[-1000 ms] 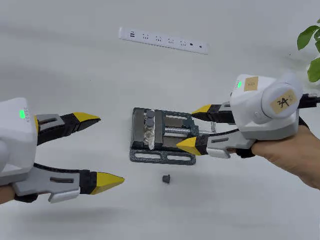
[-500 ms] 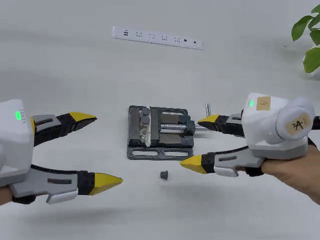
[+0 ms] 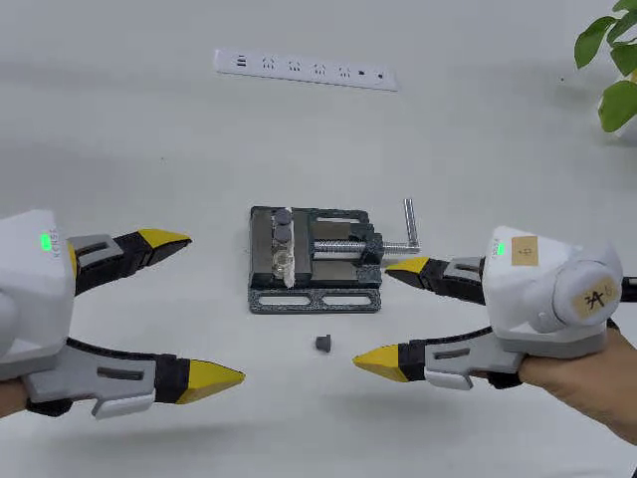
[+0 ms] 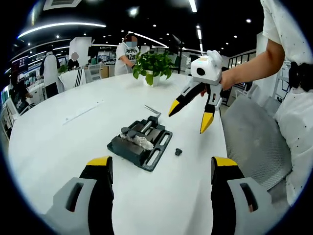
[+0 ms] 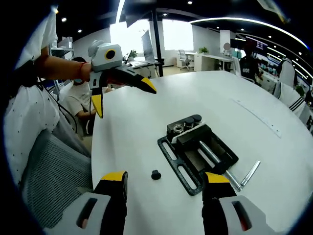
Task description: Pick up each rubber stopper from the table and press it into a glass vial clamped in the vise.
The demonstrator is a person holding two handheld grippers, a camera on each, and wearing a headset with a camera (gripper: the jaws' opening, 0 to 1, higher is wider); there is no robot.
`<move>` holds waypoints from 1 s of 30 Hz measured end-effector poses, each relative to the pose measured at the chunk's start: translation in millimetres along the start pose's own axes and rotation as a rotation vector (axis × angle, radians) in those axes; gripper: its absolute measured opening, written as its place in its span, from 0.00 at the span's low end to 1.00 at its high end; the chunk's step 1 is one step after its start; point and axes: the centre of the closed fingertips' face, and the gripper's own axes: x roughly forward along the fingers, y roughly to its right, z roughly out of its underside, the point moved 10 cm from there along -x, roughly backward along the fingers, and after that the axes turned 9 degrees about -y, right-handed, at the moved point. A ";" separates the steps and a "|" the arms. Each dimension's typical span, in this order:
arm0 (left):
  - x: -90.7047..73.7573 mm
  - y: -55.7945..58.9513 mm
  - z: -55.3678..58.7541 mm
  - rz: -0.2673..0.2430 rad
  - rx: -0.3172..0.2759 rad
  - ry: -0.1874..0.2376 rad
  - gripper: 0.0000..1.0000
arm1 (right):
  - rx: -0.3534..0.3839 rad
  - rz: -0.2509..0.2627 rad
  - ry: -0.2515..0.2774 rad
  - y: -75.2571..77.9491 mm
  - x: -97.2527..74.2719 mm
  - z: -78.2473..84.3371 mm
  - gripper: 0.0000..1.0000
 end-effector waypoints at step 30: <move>1.2 4.8 0.0 0.024 0.010 -0.036 0.88 | -0.073 -0.100 -0.036 -4.8 56.6 14.8 0.19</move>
